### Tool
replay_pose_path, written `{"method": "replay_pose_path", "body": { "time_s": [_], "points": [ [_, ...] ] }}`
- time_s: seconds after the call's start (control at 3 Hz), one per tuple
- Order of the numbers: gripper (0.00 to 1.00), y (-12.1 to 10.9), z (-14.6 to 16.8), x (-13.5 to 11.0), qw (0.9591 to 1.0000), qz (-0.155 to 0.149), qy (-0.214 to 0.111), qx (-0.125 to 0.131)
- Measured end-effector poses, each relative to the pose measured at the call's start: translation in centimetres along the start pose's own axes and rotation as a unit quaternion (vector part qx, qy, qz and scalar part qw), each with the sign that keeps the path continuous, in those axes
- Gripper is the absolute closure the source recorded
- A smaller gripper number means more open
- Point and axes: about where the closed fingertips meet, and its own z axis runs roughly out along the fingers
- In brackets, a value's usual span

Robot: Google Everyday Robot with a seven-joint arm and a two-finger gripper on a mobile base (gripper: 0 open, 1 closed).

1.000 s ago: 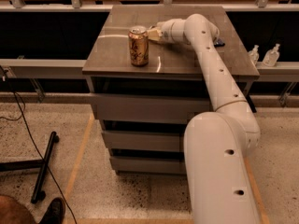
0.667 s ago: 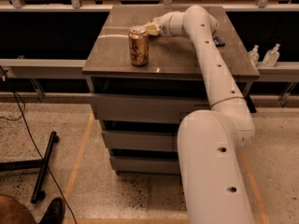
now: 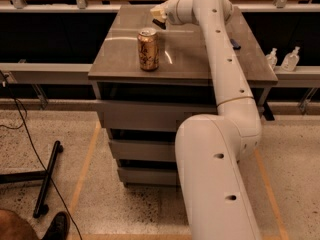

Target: Pick rxbar chocolate

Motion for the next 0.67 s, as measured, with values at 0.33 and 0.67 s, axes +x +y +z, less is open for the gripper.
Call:
{"method": "replay_pose_path", "body": {
  "time_s": [0.33,0.67],
  "points": [
    [1.0,-1.2,-1.0,-0.9,0.9999,-0.007,-0.007,0.014],
    [1.0,-2.0,-2.2,-2.3,0.9994,-0.007,-0.026,0.02]
  ]
}}
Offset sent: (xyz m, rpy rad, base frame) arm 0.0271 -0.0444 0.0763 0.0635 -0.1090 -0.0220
